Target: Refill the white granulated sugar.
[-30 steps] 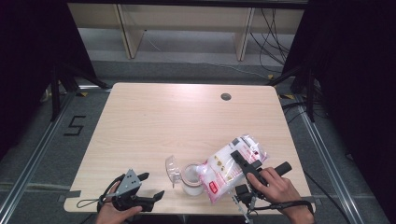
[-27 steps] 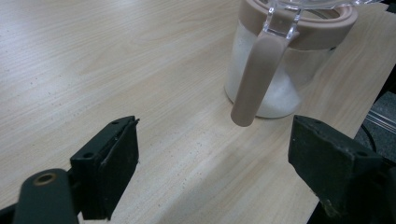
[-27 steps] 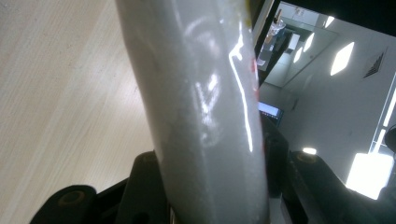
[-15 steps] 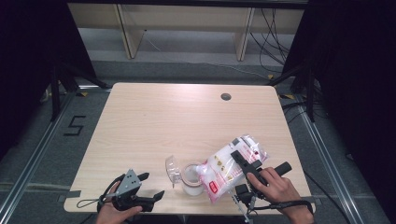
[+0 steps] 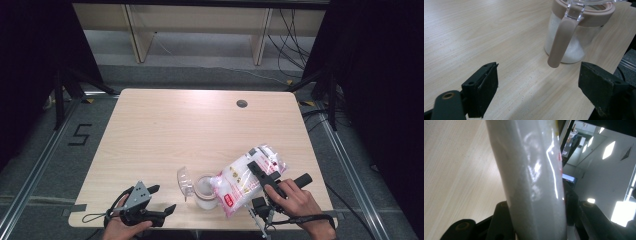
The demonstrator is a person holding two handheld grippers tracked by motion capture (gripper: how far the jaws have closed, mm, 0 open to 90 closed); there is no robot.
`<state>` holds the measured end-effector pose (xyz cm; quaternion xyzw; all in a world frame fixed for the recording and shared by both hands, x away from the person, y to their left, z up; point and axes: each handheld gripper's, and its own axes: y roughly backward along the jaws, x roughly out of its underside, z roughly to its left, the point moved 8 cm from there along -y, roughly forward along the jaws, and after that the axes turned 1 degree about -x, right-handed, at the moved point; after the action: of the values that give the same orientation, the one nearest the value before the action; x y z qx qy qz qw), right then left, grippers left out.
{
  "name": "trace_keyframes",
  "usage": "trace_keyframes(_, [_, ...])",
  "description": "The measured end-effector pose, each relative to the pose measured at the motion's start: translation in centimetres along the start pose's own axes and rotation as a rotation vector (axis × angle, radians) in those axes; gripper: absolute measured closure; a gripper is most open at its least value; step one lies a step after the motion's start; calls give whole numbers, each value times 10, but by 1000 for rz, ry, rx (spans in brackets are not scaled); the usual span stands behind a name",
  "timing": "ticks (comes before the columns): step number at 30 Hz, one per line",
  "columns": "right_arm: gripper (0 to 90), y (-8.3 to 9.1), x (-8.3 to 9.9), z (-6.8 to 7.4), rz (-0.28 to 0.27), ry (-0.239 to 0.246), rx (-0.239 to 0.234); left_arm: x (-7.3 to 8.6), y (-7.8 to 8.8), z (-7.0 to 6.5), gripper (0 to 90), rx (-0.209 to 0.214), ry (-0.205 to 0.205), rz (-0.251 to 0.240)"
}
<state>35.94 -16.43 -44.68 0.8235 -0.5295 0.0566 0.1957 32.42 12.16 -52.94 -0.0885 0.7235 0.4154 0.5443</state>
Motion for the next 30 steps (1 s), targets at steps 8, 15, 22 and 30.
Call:
trace_keyframes(8, [649, 1, 2, 4, 18, -21, -15, 0, 0, 0, 160, 0, 0, 0])
trace_keyframes(15, [649, 0, 2, 3, 13, -24, -6, 0, 0, -1, 160, -2, 16, -4])
trace_keyframes(22, [649, 1, 2, 3, 17, -14, -13, 0, 0, 0, 160, 0, 6, -1])
trace_keyframes(30, [648, 1, 2, 1, 14, -13, 1, 0, 0, 0, 160, -3, 5, -1])
